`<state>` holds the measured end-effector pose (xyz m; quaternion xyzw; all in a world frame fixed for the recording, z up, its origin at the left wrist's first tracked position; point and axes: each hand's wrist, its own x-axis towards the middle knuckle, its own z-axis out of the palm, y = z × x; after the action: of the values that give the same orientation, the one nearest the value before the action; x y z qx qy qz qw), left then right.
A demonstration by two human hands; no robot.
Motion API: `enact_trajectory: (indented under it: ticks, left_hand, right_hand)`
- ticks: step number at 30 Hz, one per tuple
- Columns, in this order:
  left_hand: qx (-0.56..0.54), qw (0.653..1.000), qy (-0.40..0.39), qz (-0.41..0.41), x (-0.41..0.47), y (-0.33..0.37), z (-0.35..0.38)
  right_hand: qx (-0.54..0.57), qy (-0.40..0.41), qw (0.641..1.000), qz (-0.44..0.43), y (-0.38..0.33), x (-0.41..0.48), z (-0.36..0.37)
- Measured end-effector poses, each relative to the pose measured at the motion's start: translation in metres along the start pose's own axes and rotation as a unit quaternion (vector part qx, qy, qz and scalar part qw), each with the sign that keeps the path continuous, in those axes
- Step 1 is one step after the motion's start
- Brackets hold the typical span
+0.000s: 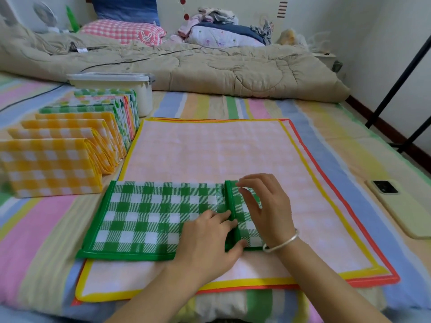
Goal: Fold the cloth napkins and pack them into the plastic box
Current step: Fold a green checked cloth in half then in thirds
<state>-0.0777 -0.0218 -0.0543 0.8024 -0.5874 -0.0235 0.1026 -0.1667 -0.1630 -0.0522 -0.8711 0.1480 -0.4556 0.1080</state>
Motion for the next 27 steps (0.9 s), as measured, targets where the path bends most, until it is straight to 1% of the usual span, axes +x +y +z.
enact_trajectory:
  ticks: [1,2,3,4,5,6,8,9,10,11,12,13,14,15,16,17,18,19,20,21,23,27]
  left_hand:
    - [-0.001,1.0,0.003,0.0,0.0,0.0,0.003]
    - [-0.004,1.0,0.005,-0.002,0.0,-0.001,0.006]
    - [-0.002,1.0,0.004,-0.004,0.0,-0.001,0.009]
    - [-0.003,1.0,0.006,-0.002,0.0,-0.001,0.011]
    - [-0.007,1.0,0.017,0.002,-0.001,-0.001,0.014]
    - [-0.02,0.999,0.037,0.006,-0.003,-0.001,0.014]
    - [-0.068,0.995,0.066,0.01,-0.006,-0.003,0.012]
    - [-0.106,0.993,0.06,0.004,-0.007,-0.006,0.009]
    - [-0.164,0.986,0.038,-0.006,-0.009,-0.012,0.005]
    - [-0.24,0.971,0.015,-0.018,-0.011,-0.019,0.001]
    - [-0.309,0.95,0.007,-0.035,-0.012,-0.027,-0.006]
    - [-0.351,0.934,0.016,-0.06,-0.013,-0.039,-0.014]
    - [-0.358,0.929,0.032,-0.086,-0.013,-0.054,-0.021]
    - [-0.335,0.934,0.055,-0.112,-0.011,-0.071,-0.028]
    - [-0.287,0.946,0.08,-0.131,-0.006,-0.089,-0.035]
    - [-0.221,0.96,0.098,-0.144,-0.001,-0.11,-0.041]
    - [-0.157,0.971,0.095,-0.152,0.006,-0.132,-0.046]
    - [-0.102,0.98,0.063,-0.158,0.012,-0.15,-0.052]
    - [-0.063,0.985,0.015,-0.162,0.019,-0.166,-0.057]
    - [-0.039,0.985,-0.039,-0.163,0.025,-0.179,-0.062]
    - [-0.014,0.98,-0.124,-0.154,0.036,-0.19,-0.074]
    - [0.027,0.968,-0.201,-0.147,0.055,-0.19,-0.083]
  right_hand:
    - [0.031,0.02,0.999,0.009,-0.01,-0.001,-0.003]
    - [0.08,0.029,0.995,0.052,-0.02,-0.002,-0.005]
    - [0.148,0.028,0.982,0.116,-0.03,0.0,-0.004]
    - [0.217,0.018,0.958,0.185,-0.039,0.002,-0.002]
    - [0.266,0.007,0.934,0.237,-0.044,0.004,0.002]
    - [0.283,-0.004,0.923,0.26,-0.046,0.006,0.007]
    - [0.267,-0.048,0.924,0.268,-0.044,0.009,0.02]
    - [0.257,-0.079,0.924,0.271,-0.041,0.007,0.028]
    - [0.247,-0.107,0.921,0.281,-0.039,0.005,0.037]
    - [0.235,-0.13,0.917,0.295,-0.036,0.001,0.043]
    - [0.221,-0.149,0.915,0.304,-0.035,-0.001,0.049]
    - [0.204,-0.166,0.917,0.301,-0.036,-0.003,0.052]
    - [0.178,-0.185,0.923,0.286,-0.037,-0.004,0.054]
    - [0.141,-0.21,0.933,0.257,-0.037,-0.004,0.055]
    - [0.095,-0.242,0.941,0.215,-0.039,-0.005,0.054]
    - [0.044,-0.28,0.944,0.169,-0.041,-0.005,0.054]
    - [-0.003,-0.32,0.939,0.127,-0.045,-0.005,0.054]
    - [-0.04,-0.361,0.927,0.094,-0.049,-0.005,0.055]
    - [-0.069,-0.398,0.912,0.069,-0.053,-0.005,0.056]
    - [-0.09,-0.428,0.898,0.052,-0.055,-0.005,0.057]
    - [-0.119,-0.474,0.872,0.035,-0.056,0.0,0.059]
    - [-0.145,-0.548,0.824,0.028,-0.057,0.019,0.062]
